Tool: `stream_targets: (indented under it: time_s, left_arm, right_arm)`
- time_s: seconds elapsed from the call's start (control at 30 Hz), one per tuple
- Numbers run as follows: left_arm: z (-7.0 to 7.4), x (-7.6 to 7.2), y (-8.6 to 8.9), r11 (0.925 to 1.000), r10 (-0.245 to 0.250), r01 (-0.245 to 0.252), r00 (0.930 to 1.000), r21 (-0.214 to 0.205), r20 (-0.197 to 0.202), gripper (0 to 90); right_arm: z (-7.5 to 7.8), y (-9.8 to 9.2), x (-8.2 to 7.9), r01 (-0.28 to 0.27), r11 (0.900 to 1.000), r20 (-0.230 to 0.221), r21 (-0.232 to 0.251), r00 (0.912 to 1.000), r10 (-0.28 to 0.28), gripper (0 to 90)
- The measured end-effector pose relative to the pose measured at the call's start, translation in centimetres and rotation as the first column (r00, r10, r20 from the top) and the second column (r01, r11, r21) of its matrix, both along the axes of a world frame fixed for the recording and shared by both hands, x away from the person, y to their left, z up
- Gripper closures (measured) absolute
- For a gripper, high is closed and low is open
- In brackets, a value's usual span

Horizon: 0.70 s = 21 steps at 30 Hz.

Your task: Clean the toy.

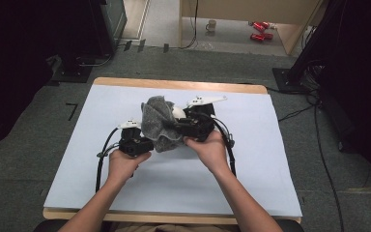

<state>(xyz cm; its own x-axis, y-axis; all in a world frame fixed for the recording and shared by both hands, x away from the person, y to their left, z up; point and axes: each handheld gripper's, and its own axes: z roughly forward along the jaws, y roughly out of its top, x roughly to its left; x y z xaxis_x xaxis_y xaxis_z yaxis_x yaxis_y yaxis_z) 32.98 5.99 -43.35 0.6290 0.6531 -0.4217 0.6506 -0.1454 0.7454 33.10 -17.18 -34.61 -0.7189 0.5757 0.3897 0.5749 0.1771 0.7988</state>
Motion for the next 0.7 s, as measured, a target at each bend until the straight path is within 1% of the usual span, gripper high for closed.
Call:
stream_targets:
  time_s: [0.07,0.1,0.13,0.2,0.23,0.27,0.3,0.33,0.37,0.4,0.5,0.57,0.6,0.63,0.7]
  left_arm:
    - [-0.1,0.2,0.3,1.0,0.006,-0.007,0.9999,-0.007,-0.011,71.5]
    - [-0.2,0.3,0.5,1.0,0.007,-0.007,0.9999,-0.002,-0.013,71.7]
    - [-0.3,0.4,0.6,0.9999,0.011,-0.011,0.9998,-0.002,-0.019,71.8]
    - [-0.4,0.8,1.0,0.9999,0.014,-0.014,0.9995,-0.008,-0.03,72.0]
    - [-0.5,1.0,1.2,0.9996,0.022,-0.023,0.999,-0.017,-0.039,72.0]
    - [-0.6,1.2,1.4,0.9996,0.021,-0.022,0.9989,-0.017,-0.043,72.0]
    - [-0.7,1.4,1.7,0.9996,0.018,-0.019,0.9985,-0.019,-0.051,72.0]
    - [-0.8,1.7,2.0,0.9995,0.018,-0.02,0.9977,-0.025,-0.065,71.9]
    - [-0.8,1.9,2.2,0.9993,0.021,-0.023,0.9974,-0.029,-0.069,71.9]
    - [-0.8,2.1,2.4,0.9993,0.02,-0.023,0.9971,-0.03,-0.073,71.9]
    - [-0.9,2.7,3.0,0.9988,0.027,-0.031,0.9955,-0.038,-0.091,71.9]
    - [-1.1,3.1,3.3,0.9985,0.029,-0.034,0.9947,-0.043,-0.099,71.9]
    - [-1.2,3.3,3.3,0.9986,0.028,-0.033,0.9943,-0.042,-0.103,71.9]
    - [-1.2,3.4,3.4,0.9985,0.029,-0.033,0.9942,-0.044,-0.104,71.9]
    - [-1.2,3.5,3.3,0.9986,0.025,-0.03,0.9946,-0.044,-0.101,71.9]
  right_arm:
    - [-1.3,-0.2,0.7,0.027,0.9986,-0.02,-0.046,0.9994,-0.028,80.3]
    - [-1.9,-0.5,1.1,0.049,0.9962,-0.024,-0.072,0.9984,-0.05,80.2]
    - [-2.5,-1.0,1.5,0.07,0.9936,-0.03,-0.088,0.9969,-0.073,80.2]
    - [-3.3,-2.2,2.3,0.095,0.9923,-0.059,-0.08,0.9933,-0.1,80.2]
    - [-3.5,-2.8,2.5,0.112,0.9901,-0.068,-0.085,0.9907,-0.118,80.2]
    - [-3.6,-3.4,2.8,0.139,0.985,-0.067,-0.103,0.987,-0.146,80.2]
    - [-3.7,-3.8,2.9,0.151,0.9817,-0.065,-0.116,0.985,-0.16,80.2]
    - [-3.7,-4.3,3.0,0.16,0.9806,-0.069,-0.113,0.9833,-0.169,80.2]
    - [-3.9,-5.1,3.2,0.172,0.9814,-0.087,-0.086,0.98,-0.179,80.2]
    - [-3.9,-5.6,3.4,0.183,0.9801,-0.093,-0.076,0.9773,-0.19,80.2]
    - [-3.7,-7.0,3.5,0.221,0.9733,-0.096,-0.063,0.9694,-0.226,80.2]
    - [-3.9,-7.9,3.6,0.238,0.9699,-0.103,-0.051,0.9647,-0.242,80.2]
    - [-4.0,-8.2,3.7,0.243,0.9693,-0.112,-0.036,0.9629,-0.246,80.2]
    - [-4.3,-8.7,3.8,0.25,0.9682,-0.134,-0.015,0.9591,-0.25,80.2]
    - [-4.8,-9.4,4.0,0.259,0.9657,-0.161,0.022,0.9542,-0.252,80.2]
